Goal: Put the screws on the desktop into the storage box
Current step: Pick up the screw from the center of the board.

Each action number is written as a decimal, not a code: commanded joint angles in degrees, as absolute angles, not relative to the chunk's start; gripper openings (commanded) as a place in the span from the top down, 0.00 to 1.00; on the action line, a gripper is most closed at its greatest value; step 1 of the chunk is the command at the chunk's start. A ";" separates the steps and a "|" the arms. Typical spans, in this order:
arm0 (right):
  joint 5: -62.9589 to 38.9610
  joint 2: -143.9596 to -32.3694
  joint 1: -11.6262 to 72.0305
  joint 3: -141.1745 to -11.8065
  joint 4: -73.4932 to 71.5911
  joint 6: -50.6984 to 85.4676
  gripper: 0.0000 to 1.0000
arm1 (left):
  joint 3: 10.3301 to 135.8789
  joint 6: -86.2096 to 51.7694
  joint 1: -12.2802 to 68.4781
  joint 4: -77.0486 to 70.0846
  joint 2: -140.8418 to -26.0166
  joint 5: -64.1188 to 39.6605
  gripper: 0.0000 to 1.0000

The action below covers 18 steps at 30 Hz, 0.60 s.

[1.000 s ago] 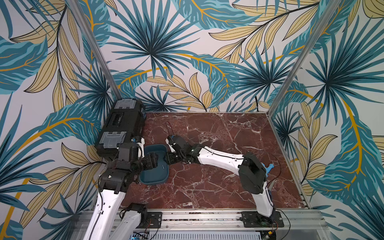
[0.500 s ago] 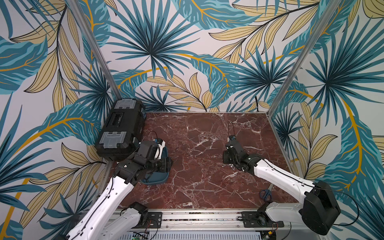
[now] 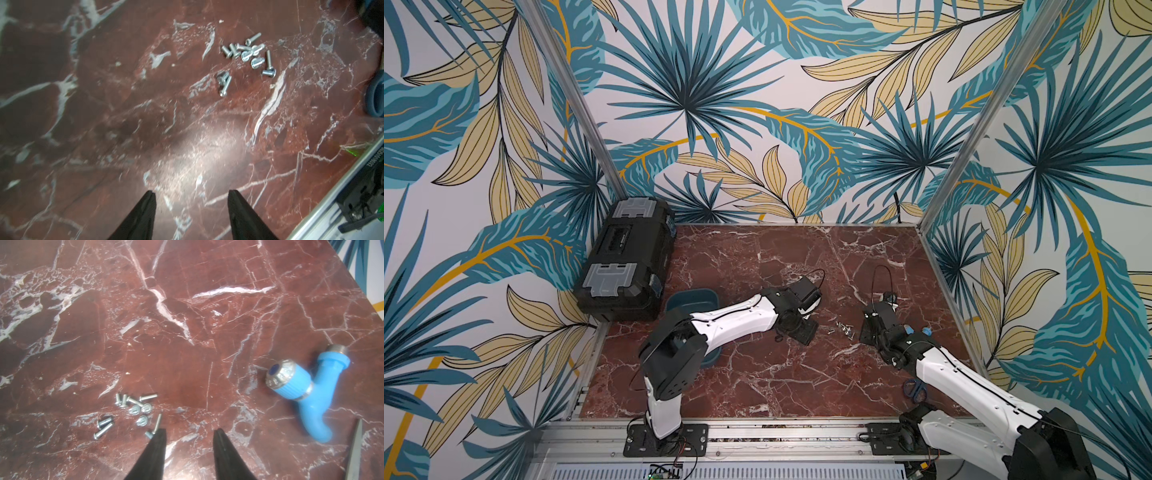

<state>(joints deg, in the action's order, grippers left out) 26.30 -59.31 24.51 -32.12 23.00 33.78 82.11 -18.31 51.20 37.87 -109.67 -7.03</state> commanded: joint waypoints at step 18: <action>25.02 -55.26 24.17 -28.47 20.04 34.38 0.57 | 95.76 -8.97 53.52 34.67 -124.24 -10.29 0.46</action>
<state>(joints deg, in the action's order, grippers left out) 25.26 -54.83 24.36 -29.04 20.80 33.87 92.38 -10.57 52.75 36.16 -123.59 -10.11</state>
